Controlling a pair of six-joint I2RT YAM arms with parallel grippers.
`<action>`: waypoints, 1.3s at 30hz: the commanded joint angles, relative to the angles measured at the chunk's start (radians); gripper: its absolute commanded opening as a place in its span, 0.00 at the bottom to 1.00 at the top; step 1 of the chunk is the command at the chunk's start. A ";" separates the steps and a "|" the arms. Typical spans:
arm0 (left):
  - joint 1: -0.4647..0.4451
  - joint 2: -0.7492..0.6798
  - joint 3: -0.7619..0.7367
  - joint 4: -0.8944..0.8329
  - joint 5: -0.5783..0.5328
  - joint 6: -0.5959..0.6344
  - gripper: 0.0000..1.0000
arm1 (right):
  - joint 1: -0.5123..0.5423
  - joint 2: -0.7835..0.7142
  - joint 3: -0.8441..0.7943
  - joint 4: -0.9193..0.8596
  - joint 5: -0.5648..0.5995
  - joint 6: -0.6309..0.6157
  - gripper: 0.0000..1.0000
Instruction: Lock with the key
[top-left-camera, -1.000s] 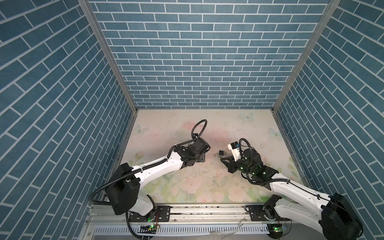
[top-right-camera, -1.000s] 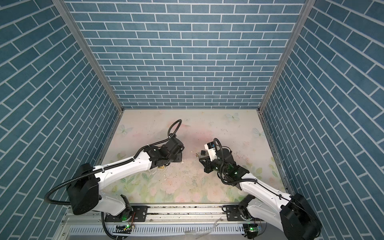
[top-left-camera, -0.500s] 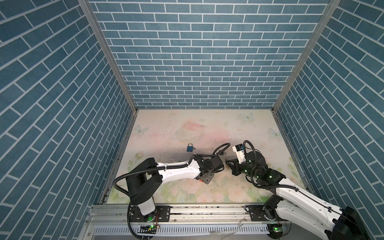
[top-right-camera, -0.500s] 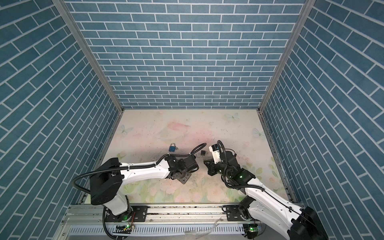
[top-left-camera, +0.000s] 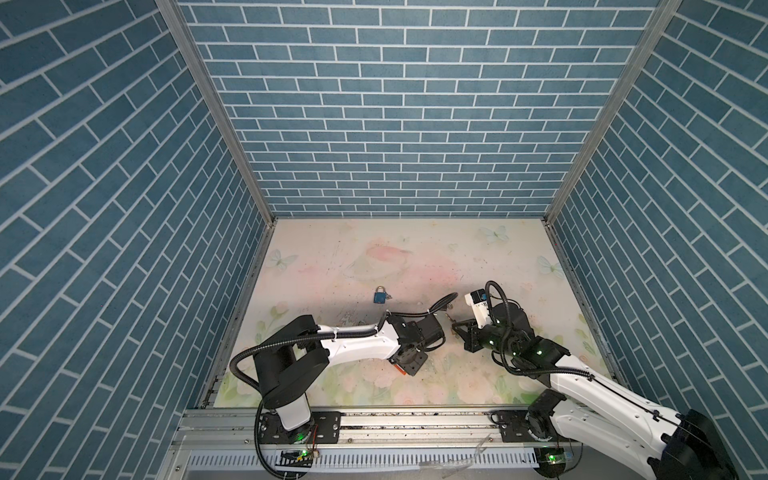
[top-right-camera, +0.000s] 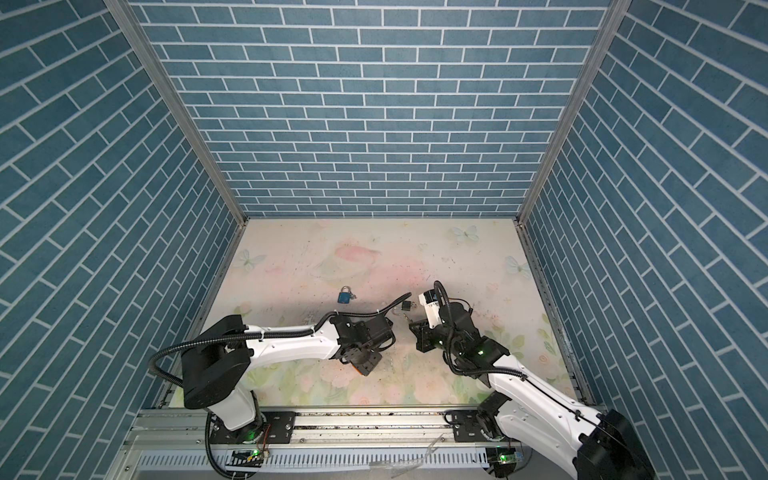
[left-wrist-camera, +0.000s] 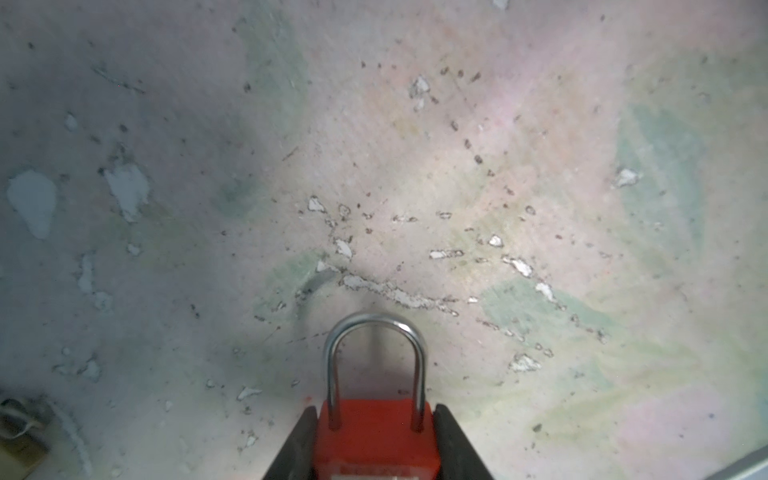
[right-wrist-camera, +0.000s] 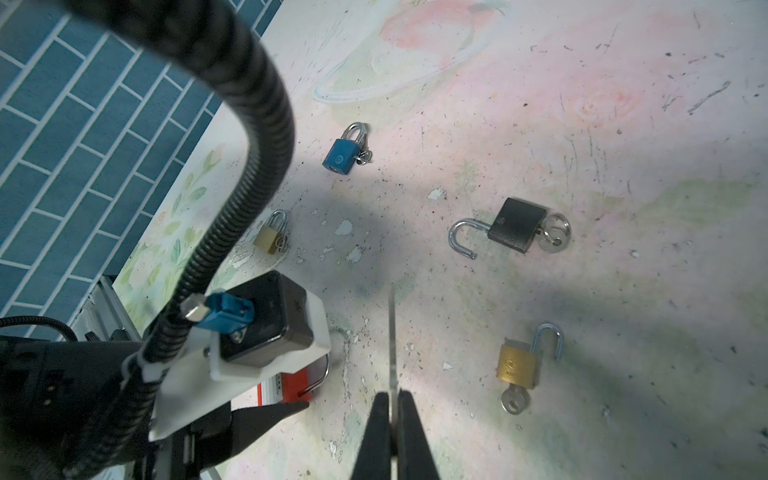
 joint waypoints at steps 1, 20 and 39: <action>0.000 0.020 -0.028 0.008 0.032 0.015 0.13 | -0.004 0.002 -0.016 -0.010 0.017 0.017 0.00; 0.078 -0.216 -0.060 0.085 -0.015 0.069 0.66 | -0.005 0.005 -0.008 -0.057 -0.071 0.081 0.00; 0.453 -0.654 -0.333 0.529 0.061 -0.029 0.87 | 0.211 0.164 -0.121 0.075 -0.206 0.504 0.00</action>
